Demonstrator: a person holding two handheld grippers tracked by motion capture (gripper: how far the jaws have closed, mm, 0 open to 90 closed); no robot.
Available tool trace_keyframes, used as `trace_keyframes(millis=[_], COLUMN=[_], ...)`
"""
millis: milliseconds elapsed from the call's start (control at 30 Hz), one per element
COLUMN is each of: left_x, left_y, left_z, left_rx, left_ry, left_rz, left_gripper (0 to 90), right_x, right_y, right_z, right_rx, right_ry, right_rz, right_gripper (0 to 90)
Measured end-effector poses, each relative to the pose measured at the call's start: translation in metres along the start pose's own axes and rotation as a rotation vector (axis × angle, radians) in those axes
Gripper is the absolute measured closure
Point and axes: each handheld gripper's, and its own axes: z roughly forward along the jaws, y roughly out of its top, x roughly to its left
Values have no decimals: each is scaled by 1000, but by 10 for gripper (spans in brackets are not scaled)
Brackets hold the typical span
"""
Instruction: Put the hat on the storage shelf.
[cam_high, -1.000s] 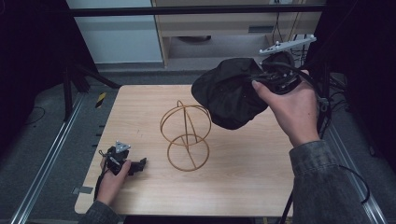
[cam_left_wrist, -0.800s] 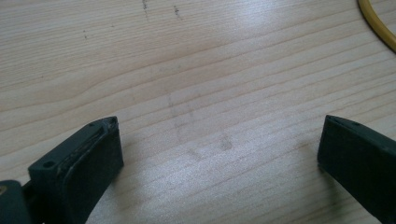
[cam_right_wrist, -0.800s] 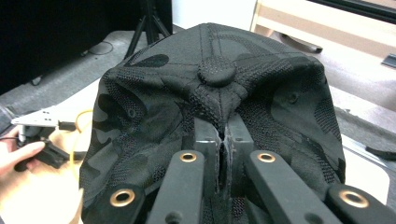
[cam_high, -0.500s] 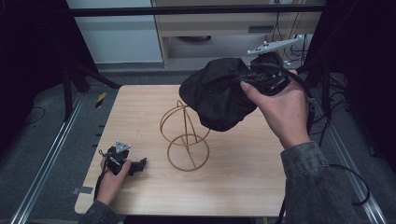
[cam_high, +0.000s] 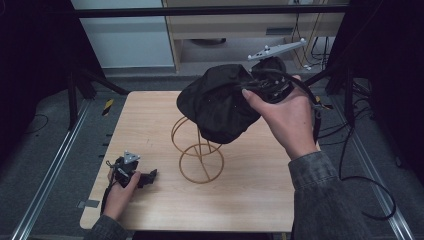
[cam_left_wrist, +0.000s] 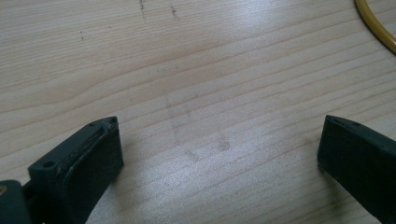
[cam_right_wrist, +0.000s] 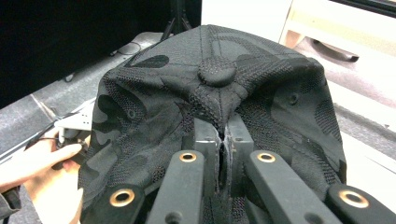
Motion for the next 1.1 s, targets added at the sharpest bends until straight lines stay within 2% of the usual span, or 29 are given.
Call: trace_keyframes(millis=[533,1100], left_x=[0,0], left_y=[0,0], left_z=[0,0], left_rx=[1,1], left_ry=[-1,-1], left_rz=[2,2], left_gripper=[0,0], right_x=[16,19], right_y=[-1,-4], right_z=[33,43], right_rx=[27,38], right_ry=[63,91], right_rz=[-5,5], right_gripper=[869,869])
